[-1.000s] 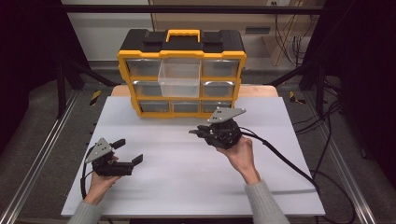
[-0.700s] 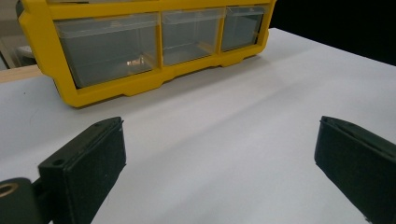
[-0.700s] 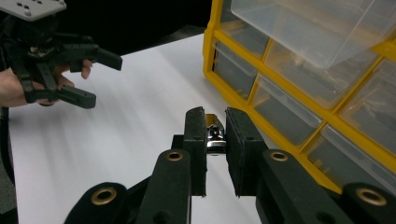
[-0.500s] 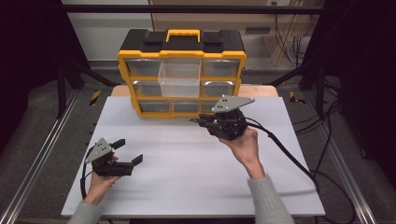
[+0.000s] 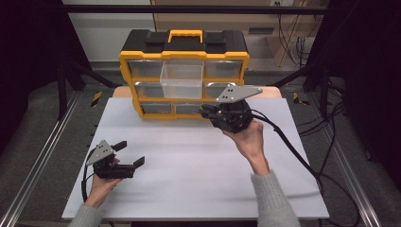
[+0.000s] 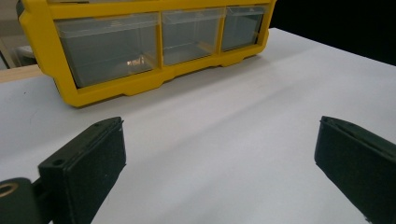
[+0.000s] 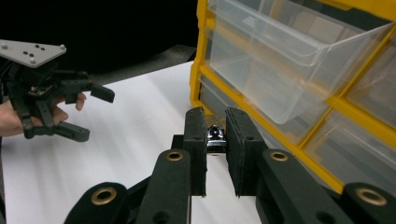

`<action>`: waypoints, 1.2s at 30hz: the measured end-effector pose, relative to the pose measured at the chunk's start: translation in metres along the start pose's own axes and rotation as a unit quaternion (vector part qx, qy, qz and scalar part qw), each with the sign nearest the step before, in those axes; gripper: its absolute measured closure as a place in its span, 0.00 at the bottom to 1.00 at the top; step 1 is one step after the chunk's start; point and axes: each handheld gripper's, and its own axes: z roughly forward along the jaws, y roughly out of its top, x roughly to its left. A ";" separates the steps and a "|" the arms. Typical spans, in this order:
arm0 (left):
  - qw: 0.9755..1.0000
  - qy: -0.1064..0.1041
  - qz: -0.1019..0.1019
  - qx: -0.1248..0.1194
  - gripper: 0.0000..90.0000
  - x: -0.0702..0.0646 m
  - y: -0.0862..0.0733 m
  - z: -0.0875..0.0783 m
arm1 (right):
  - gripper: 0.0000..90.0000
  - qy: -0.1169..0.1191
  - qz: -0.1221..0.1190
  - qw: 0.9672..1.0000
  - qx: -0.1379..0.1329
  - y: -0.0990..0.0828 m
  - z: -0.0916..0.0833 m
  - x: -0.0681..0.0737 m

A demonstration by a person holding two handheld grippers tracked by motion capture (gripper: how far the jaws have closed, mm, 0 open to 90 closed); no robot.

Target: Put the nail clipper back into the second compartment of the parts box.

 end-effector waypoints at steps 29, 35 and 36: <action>1.000 0.000 0.000 -0.002 0.02 0.000 0.000 0.000 | 0.88 -0.026 -0.002 0.999 -0.042 0.047 -0.009 -0.015; 1.000 0.000 -0.001 -0.002 0.02 0.001 0.000 0.000 | 0.88 -0.032 0.000 0.999 -0.043 0.052 -0.005 -0.020; 1.000 -0.001 -0.001 -0.002 0.02 0.001 0.000 0.000 | 0.88 -0.033 0.000 0.999 -0.044 0.053 -0.005 -0.020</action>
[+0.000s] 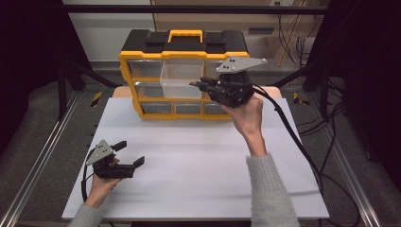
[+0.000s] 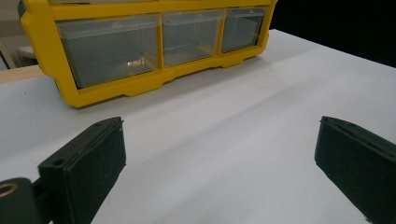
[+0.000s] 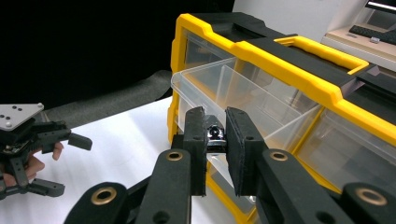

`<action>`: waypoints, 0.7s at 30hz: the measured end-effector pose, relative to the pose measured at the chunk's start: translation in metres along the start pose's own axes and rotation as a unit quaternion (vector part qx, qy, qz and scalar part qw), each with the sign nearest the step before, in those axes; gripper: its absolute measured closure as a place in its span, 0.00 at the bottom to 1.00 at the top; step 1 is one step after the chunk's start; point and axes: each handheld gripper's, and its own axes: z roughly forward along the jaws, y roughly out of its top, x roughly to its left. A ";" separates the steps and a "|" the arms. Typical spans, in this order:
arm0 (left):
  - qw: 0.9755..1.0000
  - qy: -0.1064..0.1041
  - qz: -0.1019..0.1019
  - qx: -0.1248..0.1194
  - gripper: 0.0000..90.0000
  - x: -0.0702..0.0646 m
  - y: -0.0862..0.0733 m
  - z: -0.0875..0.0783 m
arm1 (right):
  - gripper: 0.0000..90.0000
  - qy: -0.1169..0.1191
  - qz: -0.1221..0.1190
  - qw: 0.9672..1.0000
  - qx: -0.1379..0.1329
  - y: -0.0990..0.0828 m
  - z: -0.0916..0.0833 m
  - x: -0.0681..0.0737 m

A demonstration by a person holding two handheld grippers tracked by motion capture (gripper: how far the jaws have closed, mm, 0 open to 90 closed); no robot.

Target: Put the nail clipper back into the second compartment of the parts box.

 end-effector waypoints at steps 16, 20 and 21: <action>1.000 0.000 0.001 0.001 0.02 0.000 0.000 0.000 | 0.88 -0.027 0.007 1.000 0.006 0.012 0.018 -0.013; 1.000 0.000 0.000 0.000 0.02 0.000 0.000 0.000 | 0.88 -0.031 0.010 0.999 0.011 0.015 0.024 -0.016; 1.000 -0.001 0.000 0.000 0.02 0.000 0.000 0.000 | 0.88 -0.030 0.012 0.999 0.012 0.015 0.026 -0.017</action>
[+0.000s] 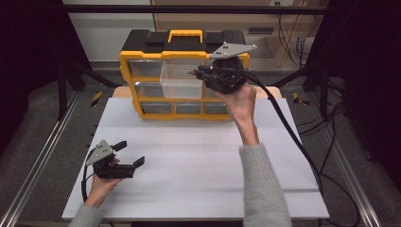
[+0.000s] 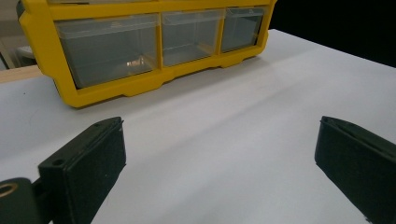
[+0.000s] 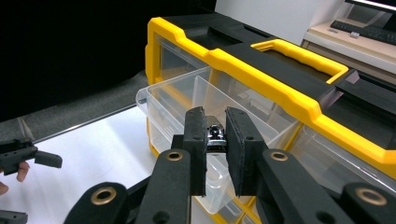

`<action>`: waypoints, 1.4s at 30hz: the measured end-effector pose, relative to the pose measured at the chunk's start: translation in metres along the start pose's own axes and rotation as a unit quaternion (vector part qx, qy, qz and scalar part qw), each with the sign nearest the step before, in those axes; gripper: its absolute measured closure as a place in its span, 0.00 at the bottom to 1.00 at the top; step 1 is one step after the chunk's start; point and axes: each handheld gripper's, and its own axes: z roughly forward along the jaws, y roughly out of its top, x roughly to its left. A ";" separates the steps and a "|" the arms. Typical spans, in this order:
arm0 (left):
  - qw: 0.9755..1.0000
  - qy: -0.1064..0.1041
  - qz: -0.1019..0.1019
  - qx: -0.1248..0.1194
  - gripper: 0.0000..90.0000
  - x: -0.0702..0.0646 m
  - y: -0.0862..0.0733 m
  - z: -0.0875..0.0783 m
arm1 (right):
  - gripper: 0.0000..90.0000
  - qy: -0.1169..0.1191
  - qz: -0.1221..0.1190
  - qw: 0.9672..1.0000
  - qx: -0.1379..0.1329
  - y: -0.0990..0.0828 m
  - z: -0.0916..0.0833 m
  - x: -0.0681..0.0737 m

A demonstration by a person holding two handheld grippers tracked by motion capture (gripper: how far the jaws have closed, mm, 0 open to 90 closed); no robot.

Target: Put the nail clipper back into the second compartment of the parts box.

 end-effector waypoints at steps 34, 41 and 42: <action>1.000 -0.001 0.000 0.000 0.02 0.000 0.000 0.000 | 0.88 -0.013 0.020 0.999 0.040 -0.010 0.045 -0.011; 1.000 -0.001 0.000 0.000 0.02 0.000 0.000 0.000 | 0.87 -0.016 0.020 0.999 0.042 -0.011 0.049 -0.010; 1.000 -0.001 0.000 0.000 0.02 0.000 0.000 0.000 | 0.87 -0.016 0.021 0.999 0.042 -0.012 0.050 -0.011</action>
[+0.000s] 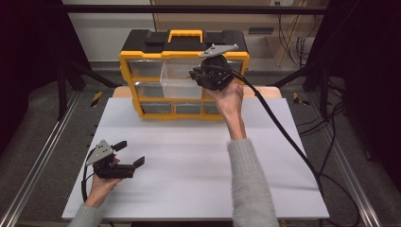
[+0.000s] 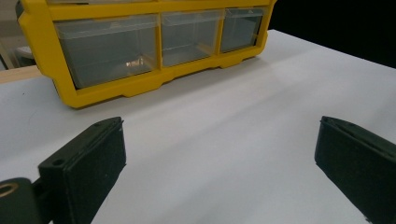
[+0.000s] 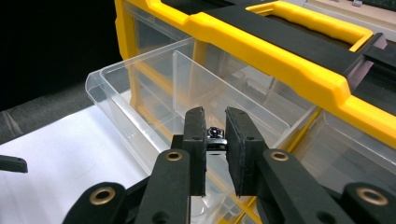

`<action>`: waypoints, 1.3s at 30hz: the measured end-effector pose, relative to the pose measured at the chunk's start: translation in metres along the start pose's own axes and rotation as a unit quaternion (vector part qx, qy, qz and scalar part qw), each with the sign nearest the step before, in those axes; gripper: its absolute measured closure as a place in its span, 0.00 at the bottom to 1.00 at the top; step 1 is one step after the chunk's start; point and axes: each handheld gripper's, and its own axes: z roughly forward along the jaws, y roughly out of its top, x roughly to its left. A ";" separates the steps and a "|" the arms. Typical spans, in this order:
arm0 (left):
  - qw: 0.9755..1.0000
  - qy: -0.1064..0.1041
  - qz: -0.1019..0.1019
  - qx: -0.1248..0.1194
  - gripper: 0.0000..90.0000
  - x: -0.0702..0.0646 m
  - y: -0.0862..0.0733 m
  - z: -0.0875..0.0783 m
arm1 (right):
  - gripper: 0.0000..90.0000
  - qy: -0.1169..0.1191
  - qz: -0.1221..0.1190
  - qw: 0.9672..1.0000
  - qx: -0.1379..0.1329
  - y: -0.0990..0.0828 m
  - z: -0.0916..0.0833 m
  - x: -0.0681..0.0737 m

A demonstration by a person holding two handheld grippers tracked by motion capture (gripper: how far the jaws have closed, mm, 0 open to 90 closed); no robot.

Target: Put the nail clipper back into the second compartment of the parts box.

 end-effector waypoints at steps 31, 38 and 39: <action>1.000 0.000 -0.001 0.001 0.02 0.000 0.000 0.000 | 0.08 -0.018 0.005 0.992 -0.122 -0.025 -0.052 0.009; 1.000 0.000 -0.001 0.001 0.02 -0.001 0.000 0.000 | 0.03 -0.016 0.010 0.993 -0.118 -0.047 -0.062 0.010; 1.000 0.000 -0.001 0.001 0.02 -0.001 0.000 0.000 | 0.03 -0.016 0.011 0.993 -0.119 -0.051 -0.063 0.011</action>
